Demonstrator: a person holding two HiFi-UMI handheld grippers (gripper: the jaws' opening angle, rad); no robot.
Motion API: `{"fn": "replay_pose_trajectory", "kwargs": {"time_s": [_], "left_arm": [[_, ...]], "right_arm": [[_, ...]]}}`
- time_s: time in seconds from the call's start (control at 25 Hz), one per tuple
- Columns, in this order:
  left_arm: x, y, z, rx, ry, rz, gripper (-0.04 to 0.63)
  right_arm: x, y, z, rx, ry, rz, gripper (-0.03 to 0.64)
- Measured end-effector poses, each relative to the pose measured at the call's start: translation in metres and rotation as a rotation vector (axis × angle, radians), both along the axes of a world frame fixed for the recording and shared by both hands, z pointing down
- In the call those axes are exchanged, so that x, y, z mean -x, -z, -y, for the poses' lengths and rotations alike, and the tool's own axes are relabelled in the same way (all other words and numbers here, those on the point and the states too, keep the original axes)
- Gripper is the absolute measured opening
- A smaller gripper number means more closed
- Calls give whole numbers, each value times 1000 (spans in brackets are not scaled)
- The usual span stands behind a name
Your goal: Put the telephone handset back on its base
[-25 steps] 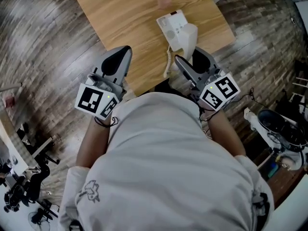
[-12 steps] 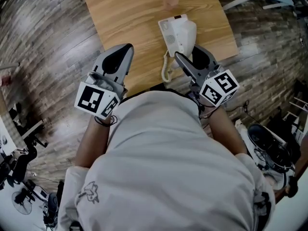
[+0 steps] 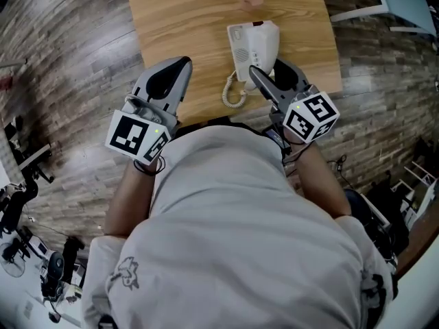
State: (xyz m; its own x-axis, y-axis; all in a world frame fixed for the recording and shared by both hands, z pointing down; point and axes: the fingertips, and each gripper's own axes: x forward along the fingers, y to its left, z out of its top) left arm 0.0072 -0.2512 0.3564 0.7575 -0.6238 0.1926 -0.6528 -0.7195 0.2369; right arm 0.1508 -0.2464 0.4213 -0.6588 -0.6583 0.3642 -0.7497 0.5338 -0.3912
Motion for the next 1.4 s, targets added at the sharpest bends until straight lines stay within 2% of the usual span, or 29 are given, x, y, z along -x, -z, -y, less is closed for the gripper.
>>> {"fn": "replay_pose_trajectory", "kwargs": {"time_s": [0.24, 0.68, 1.4], "left_arm": [[-7, -17, 2, 22, 25, 18, 6], [-18, -65, 1, 91, 7, 52, 6], [-15, -120, 16, 169, 11, 76, 6]], "right_arm": [[-8, -26, 8, 54, 11, -14, 221], [-14, -80, 18, 159, 3, -68, 221], [-16, -176, 24, 357, -66, -183, 221]]}}
